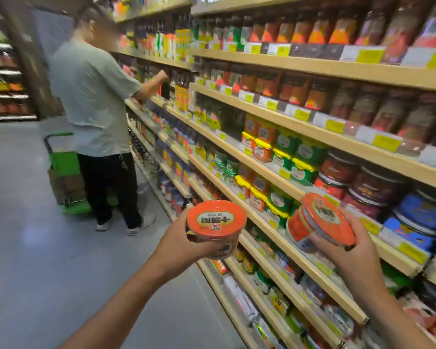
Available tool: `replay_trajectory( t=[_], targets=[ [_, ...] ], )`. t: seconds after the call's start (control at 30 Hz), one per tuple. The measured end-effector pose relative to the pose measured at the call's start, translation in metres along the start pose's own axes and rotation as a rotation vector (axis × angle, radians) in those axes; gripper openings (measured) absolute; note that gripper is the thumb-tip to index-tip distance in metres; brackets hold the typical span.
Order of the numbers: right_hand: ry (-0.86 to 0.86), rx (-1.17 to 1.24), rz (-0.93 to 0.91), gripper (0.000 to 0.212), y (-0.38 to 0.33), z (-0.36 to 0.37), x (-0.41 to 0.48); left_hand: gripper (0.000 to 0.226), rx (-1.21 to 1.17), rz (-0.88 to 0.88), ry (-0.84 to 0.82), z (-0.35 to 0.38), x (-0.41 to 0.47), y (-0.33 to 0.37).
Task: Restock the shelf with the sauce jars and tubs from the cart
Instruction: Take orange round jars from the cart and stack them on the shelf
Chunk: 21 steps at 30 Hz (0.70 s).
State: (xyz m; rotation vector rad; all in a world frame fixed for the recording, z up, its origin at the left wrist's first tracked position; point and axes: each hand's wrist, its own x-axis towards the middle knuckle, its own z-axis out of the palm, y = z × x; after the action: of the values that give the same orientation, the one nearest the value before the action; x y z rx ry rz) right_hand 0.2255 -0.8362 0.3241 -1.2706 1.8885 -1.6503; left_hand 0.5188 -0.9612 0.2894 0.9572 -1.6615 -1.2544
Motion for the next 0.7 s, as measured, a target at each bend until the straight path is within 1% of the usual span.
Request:
replay_trajectory(
  t=[0.13, 0.27, 0.43, 0.57, 0.7],
  targets=[
    [-0.05, 0.027, -0.032, 0.087, 0.003, 0.048, 0.045, 0.076, -0.002, 0.004, 0.059, -0.026, 0.035, -0.013],
    [-0.071, 0.044, -0.035, 0.091, 0.012, 0.089, 0.099, 0.076, -0.002, 0.013, 0.077, -0.043, 0.091, -0.024],
    [-0.072, 0.054, -0.061, 0.09, 0.024, 0.13, 0.176, 0.082, 0.01, 0.021, 0.036, -0.056, 0.181, -0.031],
    [-0.071, 0.036, -0.078, 0.086, 0.03, 0.159, 0.234, 0.082, 0.024, 0.04, 0.011, -0.065, 0.249, -0.036],
    [-0.05, 0.027, -0.068, 0.106, 0.039, 0.179, 0.276, 0.084, 0.025, 0.043, -0.015, -0.072, 0.307, -0.042]
  ],
)
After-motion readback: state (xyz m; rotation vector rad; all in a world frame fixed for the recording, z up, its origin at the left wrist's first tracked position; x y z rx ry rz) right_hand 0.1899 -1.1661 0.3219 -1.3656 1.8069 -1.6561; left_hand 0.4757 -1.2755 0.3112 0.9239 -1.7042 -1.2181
